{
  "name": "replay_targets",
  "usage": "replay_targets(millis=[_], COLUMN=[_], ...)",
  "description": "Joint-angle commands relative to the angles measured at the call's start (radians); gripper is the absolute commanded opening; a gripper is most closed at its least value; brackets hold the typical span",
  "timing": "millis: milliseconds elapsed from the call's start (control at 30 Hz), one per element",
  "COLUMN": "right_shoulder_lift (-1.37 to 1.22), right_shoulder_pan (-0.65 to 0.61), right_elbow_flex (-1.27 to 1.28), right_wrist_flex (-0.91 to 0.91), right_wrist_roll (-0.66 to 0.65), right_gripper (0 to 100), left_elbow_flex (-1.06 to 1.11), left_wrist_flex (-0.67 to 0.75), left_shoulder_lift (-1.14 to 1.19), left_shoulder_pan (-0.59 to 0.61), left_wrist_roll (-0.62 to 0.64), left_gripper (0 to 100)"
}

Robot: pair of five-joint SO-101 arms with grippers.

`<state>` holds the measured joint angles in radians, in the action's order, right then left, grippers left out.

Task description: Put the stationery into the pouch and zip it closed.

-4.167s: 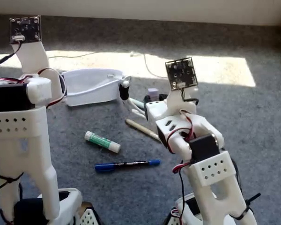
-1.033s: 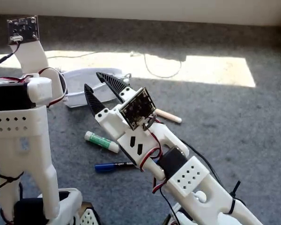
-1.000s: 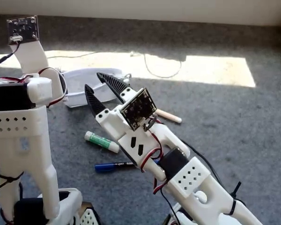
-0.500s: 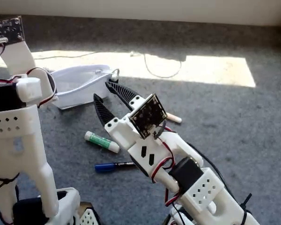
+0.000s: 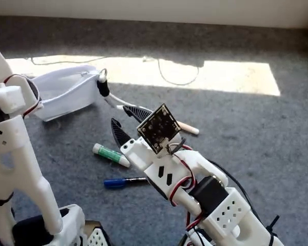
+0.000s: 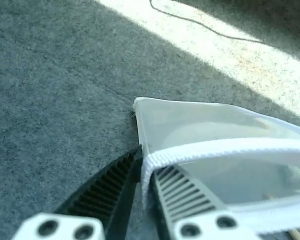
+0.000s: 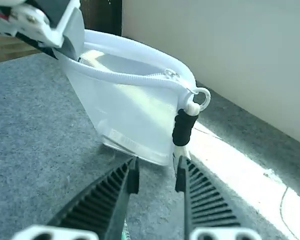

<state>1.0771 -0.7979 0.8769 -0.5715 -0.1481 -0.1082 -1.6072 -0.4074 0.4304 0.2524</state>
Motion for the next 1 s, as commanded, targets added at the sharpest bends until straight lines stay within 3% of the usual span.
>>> replay_targets(millis=[0, 967], right_shoulder_lift=[-0.071, -0.858], right_shoulder_pan=[-0.038, -0.082], right_elbow_flex=[-0.013, -0.137], right_wrist_flex=[-0.004, 0.024], right_wrist_roll=[-0.008, -0.015], right_gripper=[11.9, 11.9], left_elbow_flex=[-0.061, -0.053], left_wrist_flex=[-0.005, -0.005], left_shoulder_lift=[-0.010, -0.010], left_shoulder_pan=[0.016, 0.028], left_wrist_roll=[0.012, 0.012], left_gripper=[1, 1])
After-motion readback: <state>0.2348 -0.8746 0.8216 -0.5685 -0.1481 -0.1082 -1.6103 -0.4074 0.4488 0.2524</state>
